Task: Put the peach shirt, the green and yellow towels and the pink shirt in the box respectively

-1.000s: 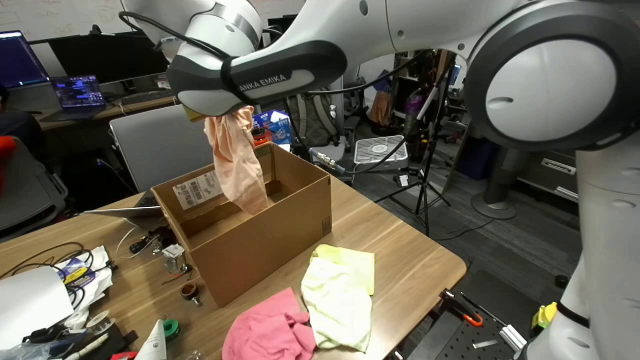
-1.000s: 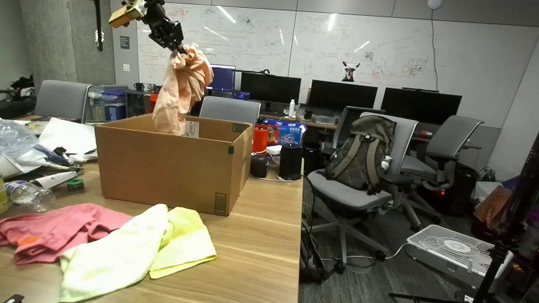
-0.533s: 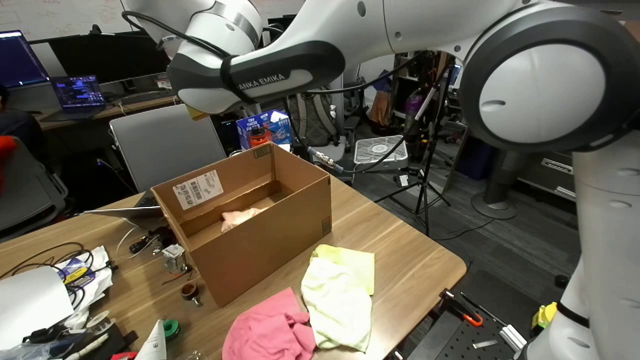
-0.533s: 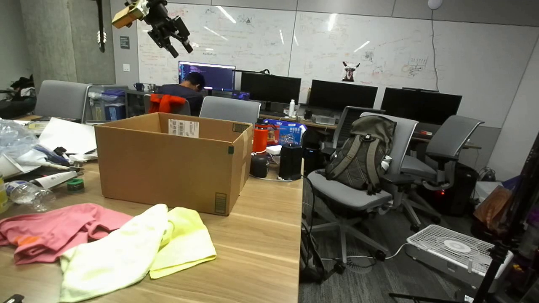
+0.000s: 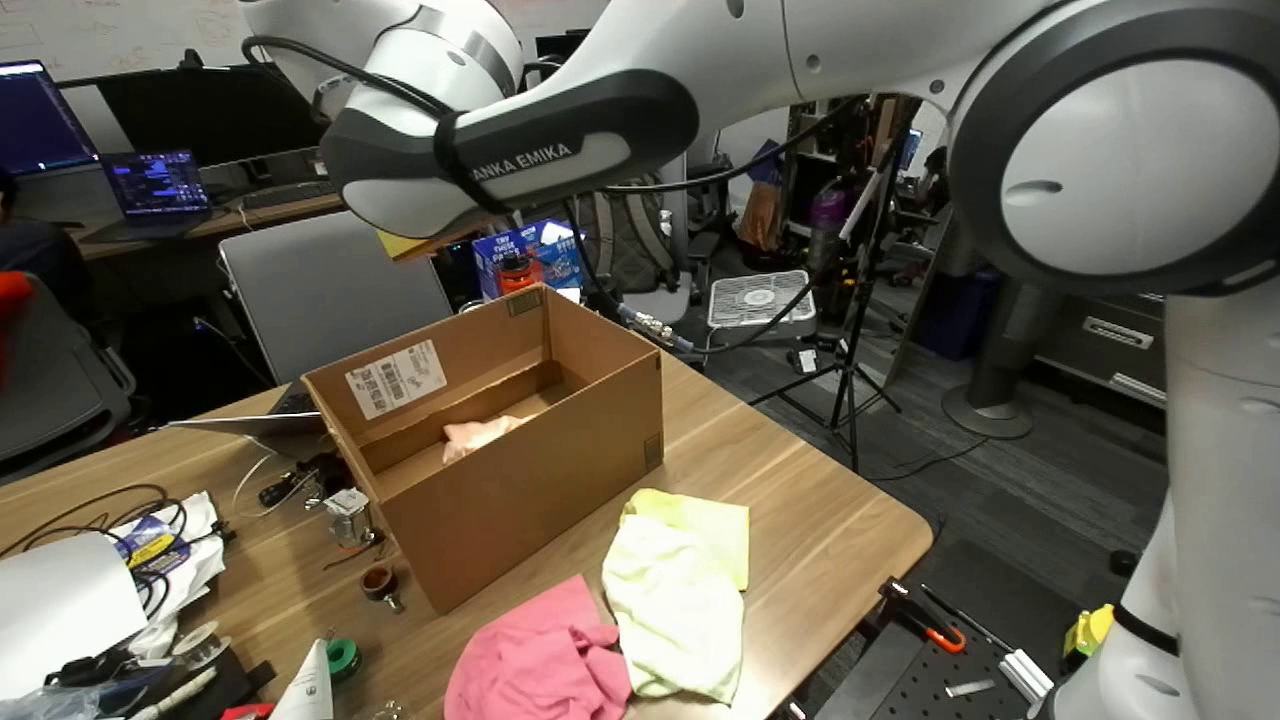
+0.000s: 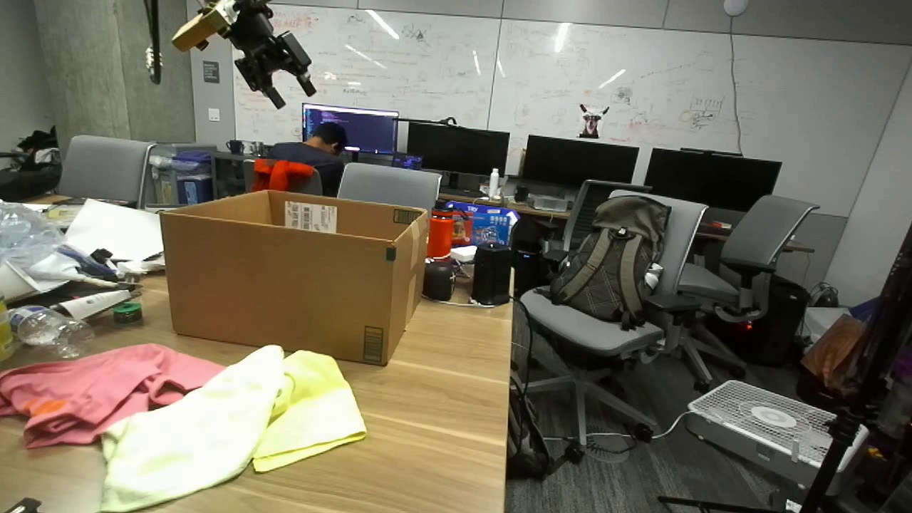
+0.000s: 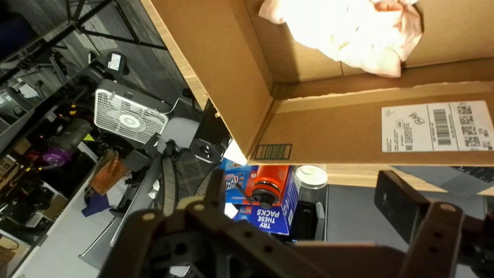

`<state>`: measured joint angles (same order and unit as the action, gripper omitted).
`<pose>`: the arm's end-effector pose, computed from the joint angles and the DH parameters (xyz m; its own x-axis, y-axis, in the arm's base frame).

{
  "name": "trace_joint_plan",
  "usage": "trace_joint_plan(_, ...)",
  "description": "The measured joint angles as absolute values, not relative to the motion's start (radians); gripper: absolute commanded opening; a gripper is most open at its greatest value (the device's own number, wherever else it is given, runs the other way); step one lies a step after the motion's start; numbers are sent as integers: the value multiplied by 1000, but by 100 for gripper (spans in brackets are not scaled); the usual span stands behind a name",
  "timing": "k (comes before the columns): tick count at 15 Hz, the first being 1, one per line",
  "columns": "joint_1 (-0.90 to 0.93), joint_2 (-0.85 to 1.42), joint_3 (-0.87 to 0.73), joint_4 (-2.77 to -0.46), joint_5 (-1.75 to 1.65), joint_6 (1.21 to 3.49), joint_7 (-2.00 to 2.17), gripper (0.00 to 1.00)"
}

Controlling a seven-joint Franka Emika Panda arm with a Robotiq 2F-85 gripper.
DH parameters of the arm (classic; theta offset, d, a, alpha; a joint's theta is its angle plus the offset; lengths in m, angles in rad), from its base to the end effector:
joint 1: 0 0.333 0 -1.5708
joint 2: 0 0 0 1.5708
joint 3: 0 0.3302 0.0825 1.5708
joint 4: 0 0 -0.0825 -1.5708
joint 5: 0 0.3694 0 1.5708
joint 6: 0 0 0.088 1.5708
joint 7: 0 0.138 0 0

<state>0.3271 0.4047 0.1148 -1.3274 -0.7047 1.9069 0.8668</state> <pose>0.6647 0.2250 0.5279 0.8378 -0.1272 0.5309 -0.3312 -0.8916 0.3089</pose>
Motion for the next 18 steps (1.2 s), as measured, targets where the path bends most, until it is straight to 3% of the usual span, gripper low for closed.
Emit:
trace_joint_plan(10, 325, 245, 124, -1493, -514, 1689, 787, 100)
trace_joint_plan(18, 258, 216, 120, -1603, -346, 1657, 719, 100)
